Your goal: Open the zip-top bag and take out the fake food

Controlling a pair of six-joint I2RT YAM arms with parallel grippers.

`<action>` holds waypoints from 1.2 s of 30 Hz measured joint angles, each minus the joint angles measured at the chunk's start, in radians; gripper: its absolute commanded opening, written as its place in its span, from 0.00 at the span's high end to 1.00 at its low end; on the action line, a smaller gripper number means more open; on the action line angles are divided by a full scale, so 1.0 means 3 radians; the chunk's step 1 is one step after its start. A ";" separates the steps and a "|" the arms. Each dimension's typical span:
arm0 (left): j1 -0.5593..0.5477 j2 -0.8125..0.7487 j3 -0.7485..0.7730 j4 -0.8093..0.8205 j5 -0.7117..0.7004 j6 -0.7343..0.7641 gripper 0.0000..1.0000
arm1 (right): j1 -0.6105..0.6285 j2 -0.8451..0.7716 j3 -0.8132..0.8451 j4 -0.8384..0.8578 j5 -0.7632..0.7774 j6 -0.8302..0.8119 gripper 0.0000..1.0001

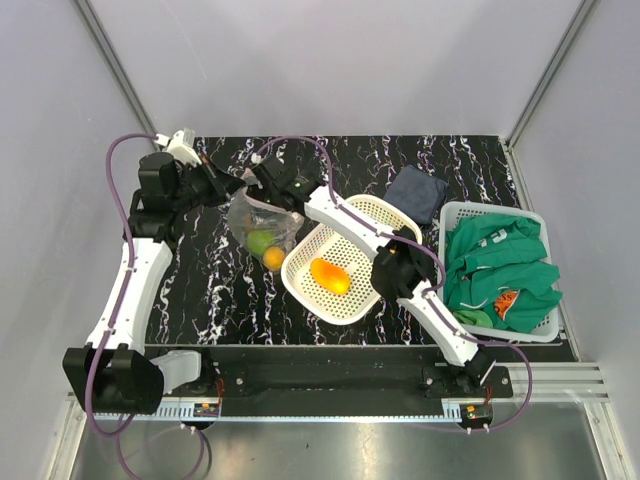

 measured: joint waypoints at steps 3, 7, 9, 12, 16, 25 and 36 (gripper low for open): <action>0.0000 0.0000 -0.0074 0.0017 -0.0001 0.0000 1.00 | 0.0001 0.0020 -0.0075 0.0057 -0.0056 0.0013 0.36; 0.0000 0.0000 -0.0146 0.0015 -0.0014 0.0003 1.00 | 0.0001 0.0109 -0.0093 0.0118 -0.0140 0.0024 0.30; 0.0000 0.0000 -0.0175 0.0018 -0.0029 0.0011 1.00 | 0.0003 0.0173 -0.0095 0.0168 -0.0209 0.0036 0.28; 0.0000 -0.0010 -0.0259 0.0027 -0.0070 0.0024 1.00 | 0.0005 0.0258 -0.0098 0.0239 -0.0306 0.0062 0.24; 0.0000 -0.0042 -0.0390 0.0015 -0.0125 0.0037 1.00 | 0.0013 0.0326 -0.0111 0.0350 -0.0482 0.0121 0.20; 0.0000 -0.0099 -0.0535 -0.0011 -0.0270 0.0090 1.00 | 0.0038 0.0520 -0.0112 0.0506 -0.0605 0.0159 0.38; 0.0006 -0.0163 -0.0534 -0.0066 -0.0338 0.0167 1.00 | 0.0043 0.0299 -0.0482 0.0657 -0.0449 0.0052 0.64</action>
